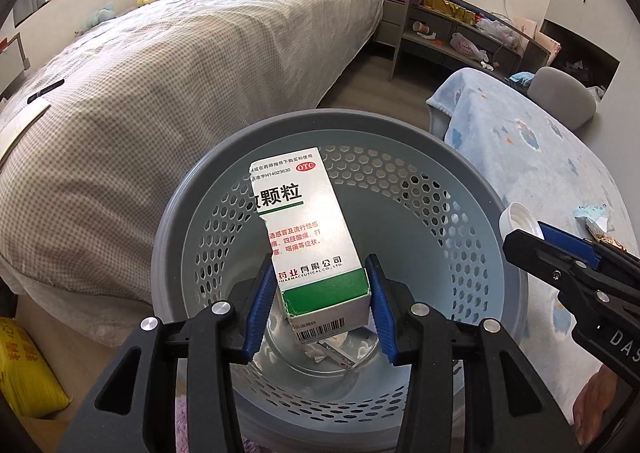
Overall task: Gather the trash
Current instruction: 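Open both tools to drop the medicine box and white cap into the basket, then move both open tools back over the rug toward the tissue packet and wrapper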
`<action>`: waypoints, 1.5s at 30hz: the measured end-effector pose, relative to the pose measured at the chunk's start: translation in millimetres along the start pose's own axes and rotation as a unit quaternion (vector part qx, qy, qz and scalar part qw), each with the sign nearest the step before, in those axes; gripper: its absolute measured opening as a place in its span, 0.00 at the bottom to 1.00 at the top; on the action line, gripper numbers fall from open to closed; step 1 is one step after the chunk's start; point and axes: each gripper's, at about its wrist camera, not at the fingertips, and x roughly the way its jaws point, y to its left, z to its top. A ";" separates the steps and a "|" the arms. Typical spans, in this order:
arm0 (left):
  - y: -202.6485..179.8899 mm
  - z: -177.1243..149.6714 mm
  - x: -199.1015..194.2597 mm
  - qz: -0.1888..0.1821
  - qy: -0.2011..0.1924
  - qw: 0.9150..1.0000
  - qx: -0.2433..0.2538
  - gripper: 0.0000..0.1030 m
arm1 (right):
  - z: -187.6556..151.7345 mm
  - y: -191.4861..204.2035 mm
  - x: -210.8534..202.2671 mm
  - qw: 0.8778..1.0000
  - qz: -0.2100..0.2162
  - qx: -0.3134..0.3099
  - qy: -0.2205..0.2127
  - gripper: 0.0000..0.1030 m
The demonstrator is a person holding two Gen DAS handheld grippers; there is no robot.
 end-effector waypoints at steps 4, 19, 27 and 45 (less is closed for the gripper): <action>1.8 -1.7 -2.9 0.004 -0.002 1.000 -0.002 0.44 | 0.8 3.7 -2.3 1.000 0.001 -0.006 -0.004 0.40; 7.8 -4.6 -23.4 0.038 -0.027 0.999 -0.008 0.66 | 0.0 9.6 -13.5 1.000 0.005 -0.009 -0.018 0.59; 12.5 -6.2 -30.8 0.048 -0.032 0.998 -0.015 0.69 | -2.7 12.1 -17.2 1.000 0.000 -0.011 -0.022 0.63; -0.6 -14.1 -50.1 0.055 -0.040 0.998 -0.009 0.71 | -9.5 6.0 -40.5 0.998 -0.043 -0.003 -0.037 0.78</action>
